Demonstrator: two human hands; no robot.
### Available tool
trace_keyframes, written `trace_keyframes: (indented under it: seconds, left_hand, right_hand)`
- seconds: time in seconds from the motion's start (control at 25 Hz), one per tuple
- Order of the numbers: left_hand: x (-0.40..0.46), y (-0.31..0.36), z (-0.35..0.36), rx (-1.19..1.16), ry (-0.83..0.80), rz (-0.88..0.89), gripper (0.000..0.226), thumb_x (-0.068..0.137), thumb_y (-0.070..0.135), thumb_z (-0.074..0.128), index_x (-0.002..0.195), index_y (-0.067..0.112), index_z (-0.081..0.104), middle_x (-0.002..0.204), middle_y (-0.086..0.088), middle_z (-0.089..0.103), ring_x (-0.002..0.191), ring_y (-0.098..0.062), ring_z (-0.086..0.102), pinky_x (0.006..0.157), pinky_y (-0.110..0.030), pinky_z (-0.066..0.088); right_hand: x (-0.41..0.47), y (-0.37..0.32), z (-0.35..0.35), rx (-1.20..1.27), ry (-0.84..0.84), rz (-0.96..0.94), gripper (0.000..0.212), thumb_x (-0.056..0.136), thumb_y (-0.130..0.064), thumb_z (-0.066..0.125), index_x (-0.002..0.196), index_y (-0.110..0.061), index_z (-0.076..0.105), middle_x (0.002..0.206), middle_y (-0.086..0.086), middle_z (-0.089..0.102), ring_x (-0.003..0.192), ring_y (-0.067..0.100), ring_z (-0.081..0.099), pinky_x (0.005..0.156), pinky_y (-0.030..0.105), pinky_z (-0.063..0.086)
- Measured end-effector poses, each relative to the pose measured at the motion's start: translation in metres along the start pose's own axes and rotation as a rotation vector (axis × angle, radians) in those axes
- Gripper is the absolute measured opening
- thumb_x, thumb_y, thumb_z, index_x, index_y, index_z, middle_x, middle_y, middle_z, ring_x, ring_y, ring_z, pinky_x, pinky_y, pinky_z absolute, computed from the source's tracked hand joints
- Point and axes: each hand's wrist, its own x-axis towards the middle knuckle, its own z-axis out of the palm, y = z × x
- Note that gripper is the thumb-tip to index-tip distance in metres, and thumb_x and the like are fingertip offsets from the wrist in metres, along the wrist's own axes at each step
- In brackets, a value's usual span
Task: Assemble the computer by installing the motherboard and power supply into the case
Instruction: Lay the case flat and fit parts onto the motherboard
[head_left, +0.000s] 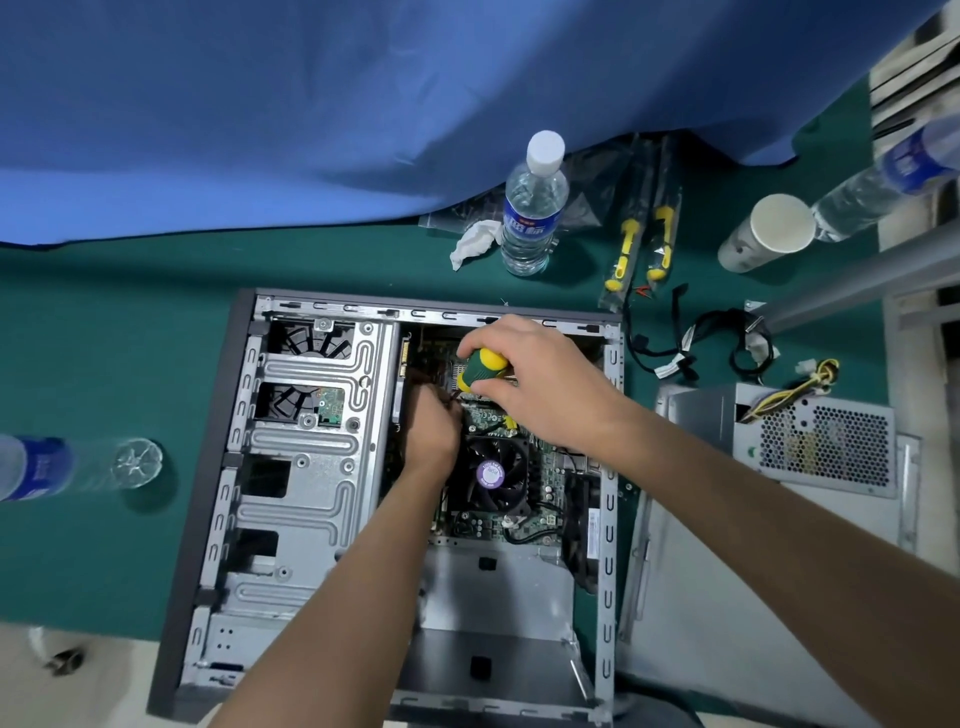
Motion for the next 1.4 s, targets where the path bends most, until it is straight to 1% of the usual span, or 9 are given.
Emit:
trace_keyframes:
  seconds: [0.2,0.4,0.64,0.8,0.92,1.08,1.16,1.32,1.4]
  left_hand:
    - [0.0,-0.001,0.001,0.046,0.011,0.008,0.011,0.099,0.02,0.052,0.102,0.012,0.045,0.091,-0.004,0.054,0.088,-0.024,0.052,0.073,-0.032,0.035]
    - [0.004,-0.002,0.0,0.015,0.004,0.063,0.008,0.098,0.012,0.054,0.102,0.005,0.05,0.098,-0.014,0.058,0.089,-0.023,0.054,0.071,-0.03,0.036]
    - [0.002,-0.003,-0.002,0.062,-0.032,0.017,0.014,0.098,0.017,0.055,0.106,0.007,0.049,0.099,-0.01,0.054,0.089,-0.02,0.048,0.071,-0.027,0.03]
    - [0.003,0.001,-0.008,0.073,-0.09,-0.003,0.02,0.099,0.019,0.054,0.115,0.008,0.049,0.103,-0.009,0.054,0.09,-0.021,0.048,0.067,-0.025,0.026]
    - [-0.004,0.001,-0.009,0.096,-0.174,-0.024,0.036,0.102,0.023,0.048,0.134,0.008,0.044,0.122,-0.014,0.058,0.108,-0.029,0.055,0.081,-0.027,0.035]
    - [-0.021,-0.007,-0.015,0.014,-0.056,0.047,0.04,0.101,0.02,0.044,0.14,0.013,0.044,0.126,-0.017,0.063,0.106,-0.03,0.06,0.083,-0.028,0.04]
    - [-0.03,-0.008,-0.017,0.04,-0.016,0.116,0.042,0.103,0.018,0.041,0.144,0.012,0.043,0.134,-0.015,0.059,0.118,-0.031,0.057,0.092,-0.03,0.041]
    - [-0.048,-0.006,-0.025,0.263,-0.093,0.182,0.058,0.096,0.005,0.046,0.152,0.011,0.03,0.142,-0.018,0.049,0.117,-0.032,0.059,0.093,-0.028,0.045]
    - [-0.059,-0.001,-0.031,0.469,-0.142,0.215,0.062,0.093,0.006,0.05,0.152,0.009,0.03,0.155,-0.018,0.029,0.129,-0.034,0.049,0.108,-0.036,0.042]
  right_hand:
    - [0.007,-0.003,-0.003,-0.104,-0.042,-0.036,0.032,0.093,-0.022,0.067,0.123,-0.028,0.06,0.115,-0.007,0.053,0.105,0.02,0.055,0.092,0.034,0.043]
    - [0.008,-0.006,-0.004,-0.176,-0.086,-0.082,0.036,0.093,-0.022,0.067,0.128,-0.027,0.059,0.121,-0.004,0.056,0.111,0.021,0.056,0.096,0.036,0.045]
    - [0.021,-0.015,-0.009,-0.383,-0.171,-0.21,0.041,0.087,-0.003,0.067,0.122,-0.024,0.063,0.121,-0.004,0.061,0.11,0.021,0.057,0.092,0.038,0.047]
    - [0.027,-0.016,-0.01,-0.365,-0.193,-0.155,0.039,0.087,-0.007,0.067,0.12,-0.027,0.064,0.122,0.0,0.063,0.11,0.025,0.058,0.088,0.034,0.047]
    - [0.029,-0.014,-0.011,-0.461,-0.161,-0.128,0.037,0.088,-0.008,0.066,0.121,-0.025,0.063,0.12,0.005,0.063,0.105,0.032,0.06,0.082,0.035,0.046]
    - [0.029,-0.021,-0.006,-0.566,-0.166,-0.196,0.025,0.09,-0.015,0.066,0.114,-0.018,0.061,0.108,0.007,0.065,0.096,0.032,0.062,0.079,0.041,0.052]
    - [0.03,-0.025,-0.005,-0.607,-0.159,-0.223,0.021,0.092,-0.022,0.066,0.111,-0.014,0.059,0.102,0.008,0.065,0.092,0.033,0.063,0.074,0.041,0.052]
    - [0.032,-0.032,-0.002,-0.709,-0.139,-0.23,0.033,0.099,-0.041,0.053,0.109,-0.01,0.056,0.1,0.011,0.065,0.092,0.035,0.062,0.063,0.037,0.034]
    - [0.033,-0.034,0.0,-0.771,-0.123,-0.181,0.04,0.102,-0.046,0.044,0.11,-0.009,0.056,0.103,0.011,0.065,0.091,0.034,0.063,0.064,0.036,0.031]
